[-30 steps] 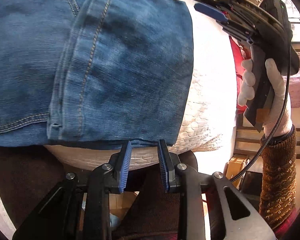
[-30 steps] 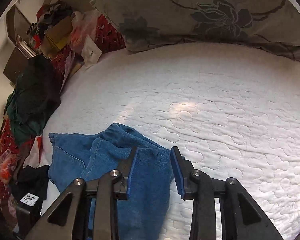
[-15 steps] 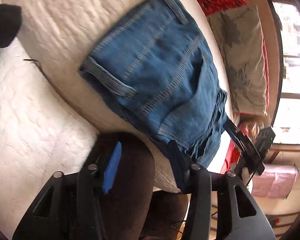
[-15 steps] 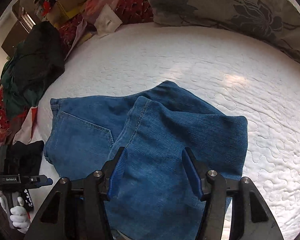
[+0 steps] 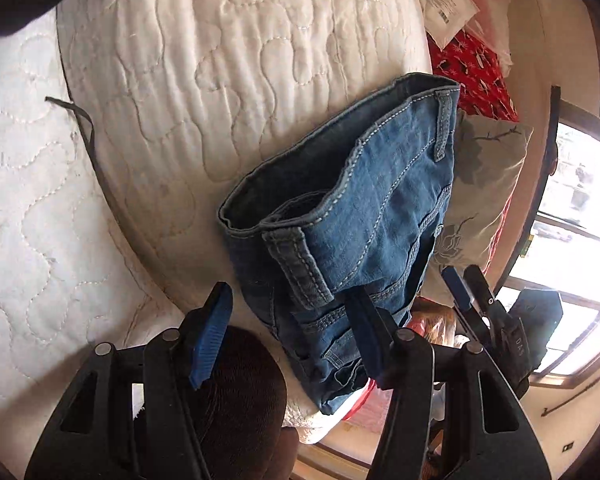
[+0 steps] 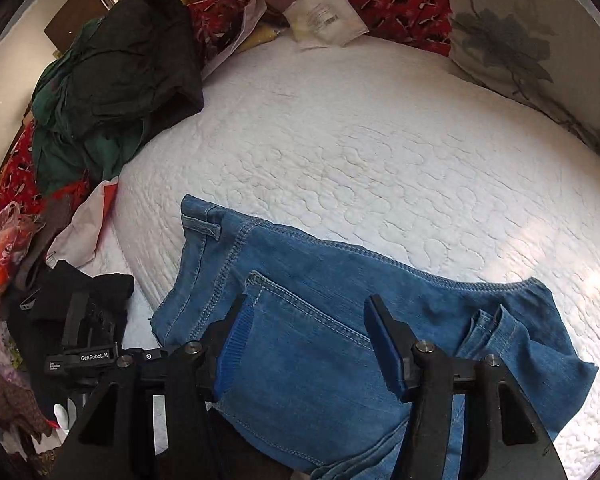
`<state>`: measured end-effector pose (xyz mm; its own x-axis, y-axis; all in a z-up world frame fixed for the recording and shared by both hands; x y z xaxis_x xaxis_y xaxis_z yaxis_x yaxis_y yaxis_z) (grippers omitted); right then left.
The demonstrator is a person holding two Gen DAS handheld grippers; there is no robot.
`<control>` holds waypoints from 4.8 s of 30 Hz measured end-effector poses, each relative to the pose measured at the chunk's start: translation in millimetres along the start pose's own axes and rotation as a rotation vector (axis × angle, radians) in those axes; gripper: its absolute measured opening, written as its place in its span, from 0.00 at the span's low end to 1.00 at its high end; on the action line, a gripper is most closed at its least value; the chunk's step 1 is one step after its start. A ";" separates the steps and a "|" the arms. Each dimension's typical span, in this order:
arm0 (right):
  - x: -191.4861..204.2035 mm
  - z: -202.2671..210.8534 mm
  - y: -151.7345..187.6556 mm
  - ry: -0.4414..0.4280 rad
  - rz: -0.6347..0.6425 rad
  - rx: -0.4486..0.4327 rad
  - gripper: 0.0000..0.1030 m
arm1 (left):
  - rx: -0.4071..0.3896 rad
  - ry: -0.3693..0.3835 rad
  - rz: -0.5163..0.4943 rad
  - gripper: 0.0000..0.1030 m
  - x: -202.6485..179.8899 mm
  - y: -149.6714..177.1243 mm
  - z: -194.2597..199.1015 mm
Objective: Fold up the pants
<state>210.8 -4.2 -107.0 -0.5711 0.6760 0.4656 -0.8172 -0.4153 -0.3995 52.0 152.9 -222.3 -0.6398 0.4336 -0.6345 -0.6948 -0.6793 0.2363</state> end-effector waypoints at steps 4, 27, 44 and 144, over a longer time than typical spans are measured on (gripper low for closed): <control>24.3 -44.9 -25.0 -0.002 0.103 0.100 0.59 | -0.012 -0.002 -0.021 0.64 -0.1 -1.4 0.4; 107.8 -98.6 -40.4 0.030 0.561 0.263 0.11 | -0.107 -0.127 -0.218 0.24 -39.9 3.7 22.1; -1.1 107.0 30.4 0.008 0.258 -0.098 0.03 | -0.181 -0.246 -0.814 0.24 -199.7 126.9 16.2; -220.7 139.3 133.8 -0.036 -0.516 -0.489 0.11 | -0.076 -0.611 -0.832 0.66 -244.3 64.3 -144.6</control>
<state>216.8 -293.8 -153.3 -0.1299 0.6885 0.7135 -0.8608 0.2788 -0.4258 211.2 -82.3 -158.5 -0.0396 0.9953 -0.0887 -0.9845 -0.0541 -0.1667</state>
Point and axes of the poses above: each gripper's, at about its wrist camera, not at the fingertips, and z roughly against the way its jaws point, x to its left, y to its underside, the point moved 9 cm from there along -z, roughly the way its jaws point, and after that the axes turned 15 degrees about -y, right-handed, at the moved point
